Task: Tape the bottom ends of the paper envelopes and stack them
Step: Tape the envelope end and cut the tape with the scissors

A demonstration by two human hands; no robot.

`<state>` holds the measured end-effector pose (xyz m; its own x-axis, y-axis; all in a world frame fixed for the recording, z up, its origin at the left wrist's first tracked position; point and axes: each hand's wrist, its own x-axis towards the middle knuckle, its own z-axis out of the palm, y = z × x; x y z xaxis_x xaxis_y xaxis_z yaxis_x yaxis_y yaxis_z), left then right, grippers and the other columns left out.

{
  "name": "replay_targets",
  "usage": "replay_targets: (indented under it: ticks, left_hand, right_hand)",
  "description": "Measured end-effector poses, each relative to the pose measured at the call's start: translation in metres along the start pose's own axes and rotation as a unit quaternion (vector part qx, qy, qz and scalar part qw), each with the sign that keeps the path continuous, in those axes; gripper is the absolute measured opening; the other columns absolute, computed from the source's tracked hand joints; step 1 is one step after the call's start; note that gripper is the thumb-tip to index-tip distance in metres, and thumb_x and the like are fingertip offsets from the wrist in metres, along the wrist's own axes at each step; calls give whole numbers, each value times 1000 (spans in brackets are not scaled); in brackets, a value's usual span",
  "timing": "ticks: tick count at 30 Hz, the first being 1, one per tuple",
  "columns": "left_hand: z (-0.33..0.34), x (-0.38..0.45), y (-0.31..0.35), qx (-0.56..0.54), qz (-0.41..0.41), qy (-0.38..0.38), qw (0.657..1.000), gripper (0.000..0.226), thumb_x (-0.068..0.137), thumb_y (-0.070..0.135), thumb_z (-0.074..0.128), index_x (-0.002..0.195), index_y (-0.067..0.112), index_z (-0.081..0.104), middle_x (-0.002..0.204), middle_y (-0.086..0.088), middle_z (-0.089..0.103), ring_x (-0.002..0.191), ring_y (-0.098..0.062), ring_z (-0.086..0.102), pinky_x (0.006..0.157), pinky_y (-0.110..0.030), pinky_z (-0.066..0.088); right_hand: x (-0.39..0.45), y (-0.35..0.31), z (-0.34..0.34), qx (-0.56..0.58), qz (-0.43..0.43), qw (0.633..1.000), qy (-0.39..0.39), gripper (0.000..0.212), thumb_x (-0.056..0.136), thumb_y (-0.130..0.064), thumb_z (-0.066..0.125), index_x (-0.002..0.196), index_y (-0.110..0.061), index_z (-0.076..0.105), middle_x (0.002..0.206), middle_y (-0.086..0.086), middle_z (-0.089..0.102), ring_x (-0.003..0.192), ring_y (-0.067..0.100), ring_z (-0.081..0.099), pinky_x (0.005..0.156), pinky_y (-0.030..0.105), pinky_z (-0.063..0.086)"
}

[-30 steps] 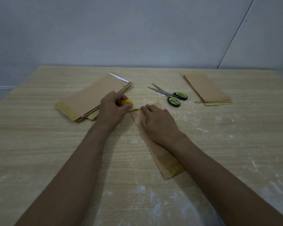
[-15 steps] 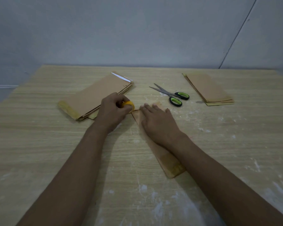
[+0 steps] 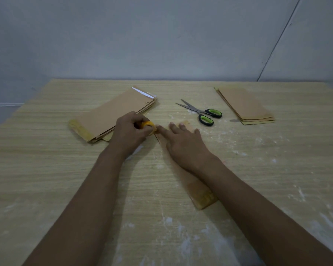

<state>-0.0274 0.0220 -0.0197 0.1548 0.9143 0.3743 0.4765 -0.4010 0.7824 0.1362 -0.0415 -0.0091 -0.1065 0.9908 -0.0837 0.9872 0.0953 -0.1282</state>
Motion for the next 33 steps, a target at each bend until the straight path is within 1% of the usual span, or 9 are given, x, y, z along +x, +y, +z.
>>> replay_targets:
  ticks: [6, 10, 13, 16, 21, 25, 28, 31, 33]
  left_hand:
    - [1, -1, -3, -19, -17, -19, 999, 13, 75, 4, 76, 78, 16, 72, 75, -6, 62, 60, -3, 50, 55, -11, 38]
    - [-2, 1, -6, -17, -34, -26, 999, 10, 77, 4, 74, 80, 13, 72, 70, 2, 60, 61, -7, 50, 57, -19, 41]
    - [-1, 1, -4, -14, -30, -26, 999, 13, 76, 2, 74, 78, 14, 71, 69, 3, 60, 56, 0, 49, 53, -10, 37]
    - [-2, 0, -4, -21, -31, -27, 999, 13, 76, 1, 74, 78, 13, 71, 68, 2, 59, 54, 0, 49, 51, -9, 37]
    - [-1, 2, -5, -10, -26, -24, 999, 11, 75, 3, 74, 79, 13, 73, 67, 4, 60, 55, -2, 47, 53, -12, 37]
    - [-1, 1, -6, -3, -24, -23, 999, 11, 76, 5, 74, 79, 15, 72, 68, 3, 61, 59, -7, 49, 55, -17, 40]
    - [-1, 2, -7, -4, -28, -21, 999, 8, 77, 6, 73, 81, 13, 73, 68, 4, 61, 59, -5, 50, 55, -17, 42]
    - [-1, 1, -7, -6, -21, -21, 1000, 7, 77, 5, 72, 81, 10, 73, 68, 4, 60, 55, 0, 48, 52, -10, 38]
    - [-2, 1, -7, -8, -17, -21, 1000, 7, 77, 4, 73, 81, 10, 73, 68, 3, 60, 55, 0, 47, 53, -10, 38]
  right_hand:
    - [1, -3, -1, -6, 4, 1000, -4, 52, 106, -29, 25, 155, -41, 14, 165, 1, 10, 152, 29, 7, 114, 68, 13]
    - [-4, 2, 2, 22, 20, 999, 32, 56, 104, -33, 29, 157, -23, 17, 165, -5, 13, 151, 18, 10, 119, 56, 13]
    - [-5, 3, 5, 53, 31, 996, 59, 58, 102, -33, 34, 156, -16, 22, 163, -1, 19, 150, 18, 14, 121, 49, 11]
    - [-5, 4, 7, 57, 46, 993, 89, 61, 98, -36, 39, 153, -12, 29, 159, 4, 27, 146, 21, 21, 118, 41, 18]
    - [-5, 7, 6, 60, 55, 991, 105, 61, 96, -38, 41, 151, -14, 34, 156, 5, 30, 143, 22, 25, 112, 40, 24]
    - [-4, 10, 7, 56, 85, 992, 72, 70, 94, -50, 38, 154, -17, 25, 160, 14, 19, 147, 28, 15, 115, 44, 18]
    - [-5, 10, 9, 48, 84, 993, 62, 75, 94, -53, 35, 157, -17, 16, 163, 13, 13, 150, 29, 10, 118, 44, 13]
    - [-6, 8, 10, 55, 53, 995, 60, 69, 96, -47, 35, 158, -32, 7, 165, 9, 8, 151, 29, 5, 118, 47, 9]
    - [-6, 9, 10, 42, 29, 997, 50, 62, 98, -45, 31, 156, -40, 10, 166, 6, 8, 152, 27, 4, 119, 50, 8]
